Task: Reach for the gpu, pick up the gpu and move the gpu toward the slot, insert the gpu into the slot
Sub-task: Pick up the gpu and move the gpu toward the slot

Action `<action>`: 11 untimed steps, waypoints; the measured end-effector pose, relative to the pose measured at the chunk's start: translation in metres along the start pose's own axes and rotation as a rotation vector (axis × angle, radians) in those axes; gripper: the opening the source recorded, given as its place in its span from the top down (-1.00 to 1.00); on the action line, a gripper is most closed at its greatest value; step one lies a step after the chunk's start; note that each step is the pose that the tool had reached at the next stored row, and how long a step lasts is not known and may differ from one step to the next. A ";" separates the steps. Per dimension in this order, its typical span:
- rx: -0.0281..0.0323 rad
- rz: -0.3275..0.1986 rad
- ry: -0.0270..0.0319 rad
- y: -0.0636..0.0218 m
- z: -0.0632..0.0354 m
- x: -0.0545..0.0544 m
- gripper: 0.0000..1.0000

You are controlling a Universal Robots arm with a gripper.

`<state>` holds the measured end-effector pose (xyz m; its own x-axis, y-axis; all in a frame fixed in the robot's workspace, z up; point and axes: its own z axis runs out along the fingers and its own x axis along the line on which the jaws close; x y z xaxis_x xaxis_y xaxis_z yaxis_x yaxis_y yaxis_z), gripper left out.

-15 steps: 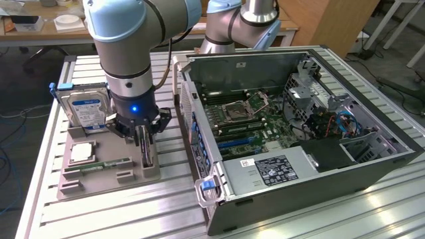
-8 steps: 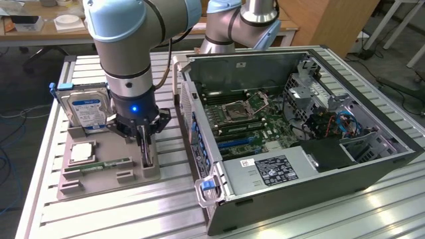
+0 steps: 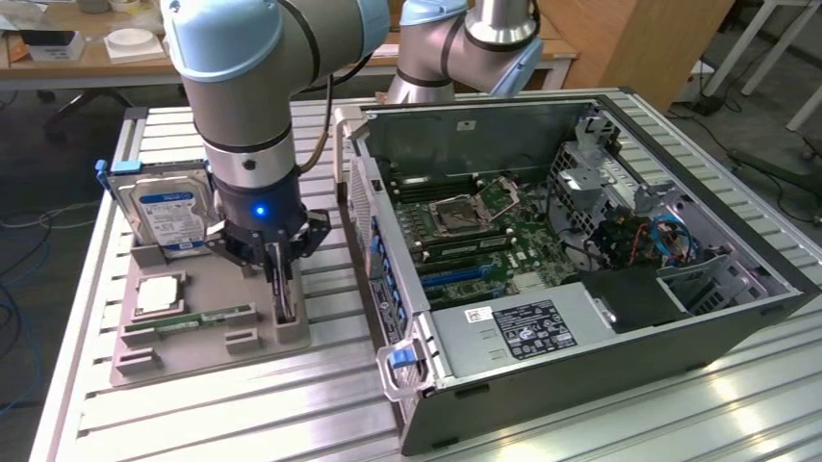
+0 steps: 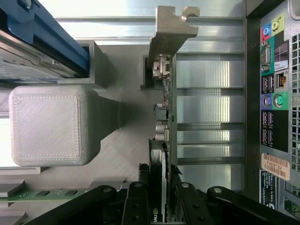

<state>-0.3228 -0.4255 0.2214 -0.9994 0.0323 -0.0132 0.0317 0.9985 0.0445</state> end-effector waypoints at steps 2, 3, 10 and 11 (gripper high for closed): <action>-0.0001 0.000 0.0001 0.0000 0.0000 0.000 0.42; 0.0000 0.000 0.0001 0.0000 0.0000 0.000 0.47; -0.0001 0.000 0.0001 0.0000 0.0000 0.000 0.47; -0.0001 0.000 0.0000 0.0000 0.0000 0.000 0.47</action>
<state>-0.3228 -0.4255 0.2214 -0.9994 0.0323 -0.0132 0.0317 0.9985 0.0446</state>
